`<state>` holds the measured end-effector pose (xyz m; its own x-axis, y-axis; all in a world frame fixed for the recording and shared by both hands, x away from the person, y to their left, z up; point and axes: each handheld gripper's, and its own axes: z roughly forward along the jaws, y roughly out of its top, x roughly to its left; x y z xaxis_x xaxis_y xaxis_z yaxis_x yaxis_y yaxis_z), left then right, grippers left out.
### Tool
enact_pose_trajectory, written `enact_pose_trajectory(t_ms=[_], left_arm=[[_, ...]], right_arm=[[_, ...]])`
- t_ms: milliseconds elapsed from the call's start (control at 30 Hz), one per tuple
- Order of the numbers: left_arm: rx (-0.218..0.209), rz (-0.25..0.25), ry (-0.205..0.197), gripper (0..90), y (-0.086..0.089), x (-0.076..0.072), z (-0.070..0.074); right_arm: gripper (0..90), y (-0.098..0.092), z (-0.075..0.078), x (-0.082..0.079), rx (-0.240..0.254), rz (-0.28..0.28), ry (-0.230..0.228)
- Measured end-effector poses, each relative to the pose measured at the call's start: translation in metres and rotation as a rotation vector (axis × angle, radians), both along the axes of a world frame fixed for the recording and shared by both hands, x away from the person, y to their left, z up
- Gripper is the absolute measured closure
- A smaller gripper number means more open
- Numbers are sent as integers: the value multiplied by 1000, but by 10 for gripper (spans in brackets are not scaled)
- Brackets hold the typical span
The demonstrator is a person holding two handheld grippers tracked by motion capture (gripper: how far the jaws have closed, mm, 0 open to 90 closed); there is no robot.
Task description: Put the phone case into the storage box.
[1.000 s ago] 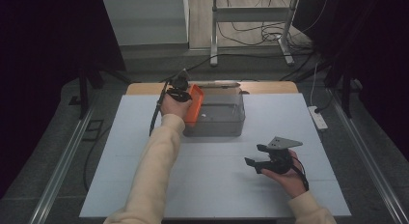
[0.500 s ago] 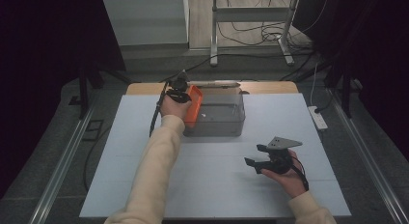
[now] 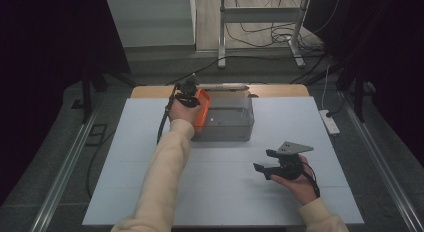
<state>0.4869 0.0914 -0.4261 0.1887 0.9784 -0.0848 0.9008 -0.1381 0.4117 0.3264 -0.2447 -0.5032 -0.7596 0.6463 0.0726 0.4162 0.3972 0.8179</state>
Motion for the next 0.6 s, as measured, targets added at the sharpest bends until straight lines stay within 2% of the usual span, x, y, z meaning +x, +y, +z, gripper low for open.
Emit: enact_pose_trajectory(t_ms=[333, 600], left_arm=[[10, 4, 9, 795, -4, 1, -3], [1, 5, 16, 795, -4, 2, -5]], right_arm=[[247, 0, 0, 1, 3, 11, -4], [248, 0, 0, 1, -7, 6, -2]])
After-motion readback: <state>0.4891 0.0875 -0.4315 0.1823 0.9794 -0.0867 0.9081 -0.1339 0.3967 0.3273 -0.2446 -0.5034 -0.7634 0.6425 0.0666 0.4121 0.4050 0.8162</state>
